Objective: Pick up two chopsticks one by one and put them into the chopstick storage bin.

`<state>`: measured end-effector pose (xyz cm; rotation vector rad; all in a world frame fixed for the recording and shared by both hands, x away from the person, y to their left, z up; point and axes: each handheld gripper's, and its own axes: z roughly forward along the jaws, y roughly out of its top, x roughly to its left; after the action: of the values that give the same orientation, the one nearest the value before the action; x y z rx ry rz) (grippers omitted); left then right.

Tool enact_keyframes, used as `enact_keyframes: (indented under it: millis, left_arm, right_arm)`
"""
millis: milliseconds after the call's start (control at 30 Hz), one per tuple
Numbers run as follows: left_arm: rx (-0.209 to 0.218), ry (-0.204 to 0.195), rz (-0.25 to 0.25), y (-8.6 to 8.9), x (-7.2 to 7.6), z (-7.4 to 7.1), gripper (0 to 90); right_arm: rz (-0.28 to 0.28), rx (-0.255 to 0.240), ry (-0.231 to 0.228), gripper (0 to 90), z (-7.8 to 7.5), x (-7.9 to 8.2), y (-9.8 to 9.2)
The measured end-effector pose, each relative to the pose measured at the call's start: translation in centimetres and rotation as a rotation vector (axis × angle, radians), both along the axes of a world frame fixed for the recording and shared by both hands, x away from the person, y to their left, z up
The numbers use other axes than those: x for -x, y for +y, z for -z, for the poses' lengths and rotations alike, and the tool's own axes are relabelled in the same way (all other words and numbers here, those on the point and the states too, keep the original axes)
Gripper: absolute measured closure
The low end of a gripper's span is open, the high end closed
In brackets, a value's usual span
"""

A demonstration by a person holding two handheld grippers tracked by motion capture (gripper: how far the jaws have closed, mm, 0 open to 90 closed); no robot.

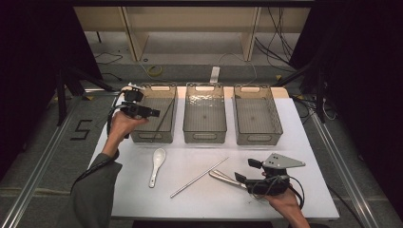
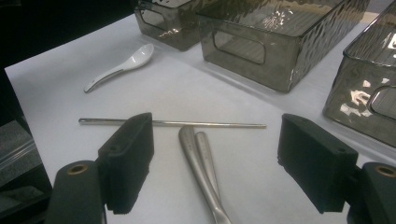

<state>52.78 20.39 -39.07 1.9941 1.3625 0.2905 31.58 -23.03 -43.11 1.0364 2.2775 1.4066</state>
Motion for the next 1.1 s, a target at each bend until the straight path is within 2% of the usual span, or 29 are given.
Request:
enact_keyframes:
  millis: [133,233,300,400,533,633,767,867,1100]
  left_arm:
    - [0.05,-0.007,0.048,-0.9,2.0,-0.6,25.1]
    - [0.047,-0.03,0.085,-1.6,3.6,-0.6,22.6]
    - [0.025,-0.015,0.1,-1.8,4.2,-0.4,21.5]
    - [0.035,-0.012,0.11,-2.0,5.2,-0.2,20.5]
    - [0.016,-0.025,0.143,-2.8,6.5,0.0,17.9]
    - [0.012,-0.02,0.168,-3.5,7.4,0.3,16.5]
    - [-0.029,-0.021,0.212,-4.4,8.8,0.7,16.1]
    - [-0.045,-0.016,0.241,-4.9,9.6,0.8,16.2]
    - [-0.072,0.001,0.291,-6.1,10.8,1.3,16.3]
  right_arm:
    - [0.003,-0.001,0.0,27.8,0.0,0.0,0.0]
    - [0.005,0.002,-0.004,27.8,-0.1,0.1,0.0]
    - [0.004,-0.001,-0.006,27.8,-0.2,0.1,0.0]
    - [0.002,0.001,-0.019,27.8,-0.4,0.3,0.0]
    - [0.003,0.001,-0.023,27.8,-0.4,0.3,-0.1]
    - [0.001,-0.001,-0.025,27.7,-0.4,0.3,-0.1]
    - [0.001,0.0,-0.026,27.7,-0.4,0.4,-0.1]
    - [0.001,0.004,-0.024,27.7,-0.4,0.4,-0.1]
    - [-0.003,0.009,-0.03,27.7,-0.4,0.4,0.1]
